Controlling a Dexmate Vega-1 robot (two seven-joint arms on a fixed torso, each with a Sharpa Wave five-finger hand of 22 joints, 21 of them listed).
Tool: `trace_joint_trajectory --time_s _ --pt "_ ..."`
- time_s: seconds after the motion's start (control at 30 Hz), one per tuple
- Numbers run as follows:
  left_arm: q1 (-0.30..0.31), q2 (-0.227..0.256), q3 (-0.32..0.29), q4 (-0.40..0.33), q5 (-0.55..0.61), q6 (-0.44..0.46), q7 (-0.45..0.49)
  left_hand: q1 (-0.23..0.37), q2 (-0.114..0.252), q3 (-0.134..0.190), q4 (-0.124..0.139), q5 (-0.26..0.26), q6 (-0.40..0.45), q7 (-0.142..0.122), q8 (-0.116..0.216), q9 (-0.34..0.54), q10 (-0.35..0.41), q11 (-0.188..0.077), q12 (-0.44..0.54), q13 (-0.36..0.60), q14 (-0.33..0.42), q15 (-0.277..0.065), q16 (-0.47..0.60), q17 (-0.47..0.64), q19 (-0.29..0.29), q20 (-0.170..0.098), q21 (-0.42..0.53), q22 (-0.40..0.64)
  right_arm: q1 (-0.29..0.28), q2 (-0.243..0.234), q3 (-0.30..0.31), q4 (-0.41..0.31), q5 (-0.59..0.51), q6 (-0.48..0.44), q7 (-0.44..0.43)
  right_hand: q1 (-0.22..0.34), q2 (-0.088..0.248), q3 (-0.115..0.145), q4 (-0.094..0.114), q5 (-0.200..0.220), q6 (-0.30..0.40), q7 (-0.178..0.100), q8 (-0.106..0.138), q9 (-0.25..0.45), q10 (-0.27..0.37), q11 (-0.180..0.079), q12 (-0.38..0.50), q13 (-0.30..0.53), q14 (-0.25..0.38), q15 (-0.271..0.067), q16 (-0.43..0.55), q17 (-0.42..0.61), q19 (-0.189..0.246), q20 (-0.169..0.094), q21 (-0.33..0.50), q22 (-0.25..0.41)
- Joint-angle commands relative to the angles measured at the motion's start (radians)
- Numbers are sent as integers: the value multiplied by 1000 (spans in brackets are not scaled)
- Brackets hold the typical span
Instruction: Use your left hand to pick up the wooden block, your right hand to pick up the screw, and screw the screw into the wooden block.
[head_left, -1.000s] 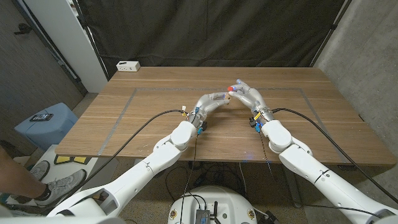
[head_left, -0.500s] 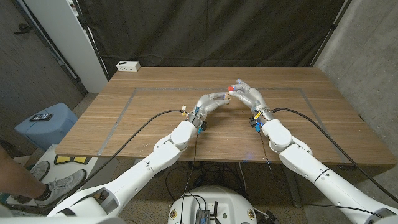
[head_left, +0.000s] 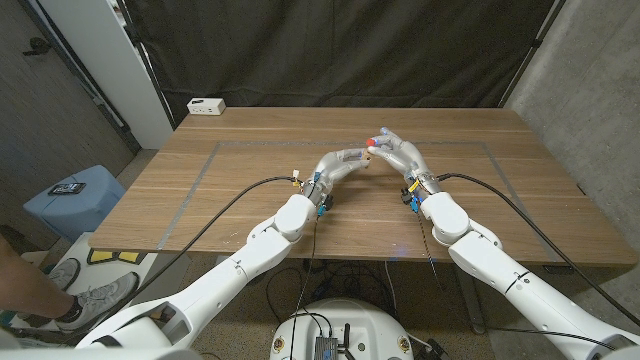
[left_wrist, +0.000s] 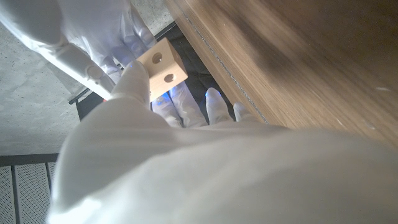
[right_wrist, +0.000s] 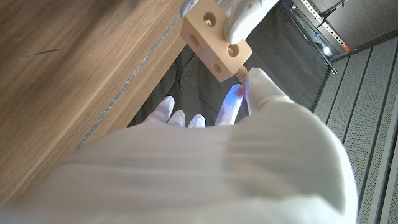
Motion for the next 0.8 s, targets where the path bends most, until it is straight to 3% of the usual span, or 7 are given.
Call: trace_joint_trajectory --time_s 0.03,0.8 --pt "12 8 -5 -17 -1 -1 4 7 2 -5 1 -3 1 0 6 3 -6 -1 3 2 7 -92 1 2 3 7 7 2 -7 -2 -1 -6 -3 1 -4 -2 5 -4 1 6 0 -3 0 0 -8 -2 1 5 1 1 -1 2 -8 2 1 1" --pt "28 14 -11 -37 -5 1 10 8 4 -5 1 -3 -2 -1 5 3 -6 -1 3 2 8 -92 1 2 4 9 7 2 -20 -14 2 -23 -11 3 -1 -3 7 -7 1 7 -12 -4 -3 -3 -17 0 -1 5 -7 3 -3 2 -12 1 0 1"
